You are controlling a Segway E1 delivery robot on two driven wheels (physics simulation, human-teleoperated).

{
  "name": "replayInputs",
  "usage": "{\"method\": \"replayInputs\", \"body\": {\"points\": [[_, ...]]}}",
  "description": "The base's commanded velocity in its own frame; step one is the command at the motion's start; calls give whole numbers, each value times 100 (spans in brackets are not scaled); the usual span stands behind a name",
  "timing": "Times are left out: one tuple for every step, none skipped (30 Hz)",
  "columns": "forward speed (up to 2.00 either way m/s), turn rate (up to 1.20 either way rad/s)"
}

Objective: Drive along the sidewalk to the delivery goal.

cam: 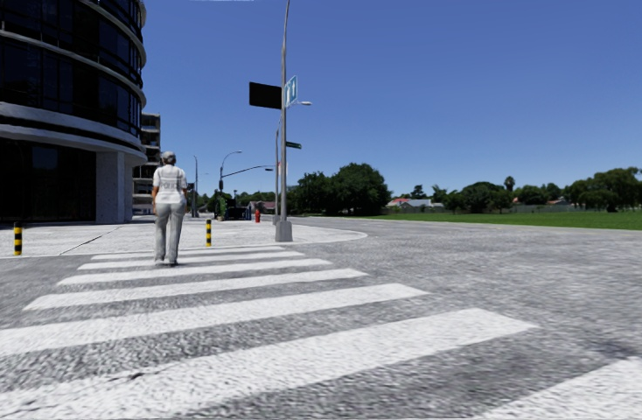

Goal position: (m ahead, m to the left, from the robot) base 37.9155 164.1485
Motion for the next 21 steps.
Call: {"method": "replayInputs", "body": {"points": [[148, 44], [139, 45], [135, 45], [135, 45], [134, 45], [134, 45], [133, 45], [133, 45], [133, 45], [133, 45], [133, 45], [133, 45], [133, 45], [133, 45], [133, 45], [133, 45], [133, 45], [133, 45], [133, 45], [133, 45], [133, 45]]}}
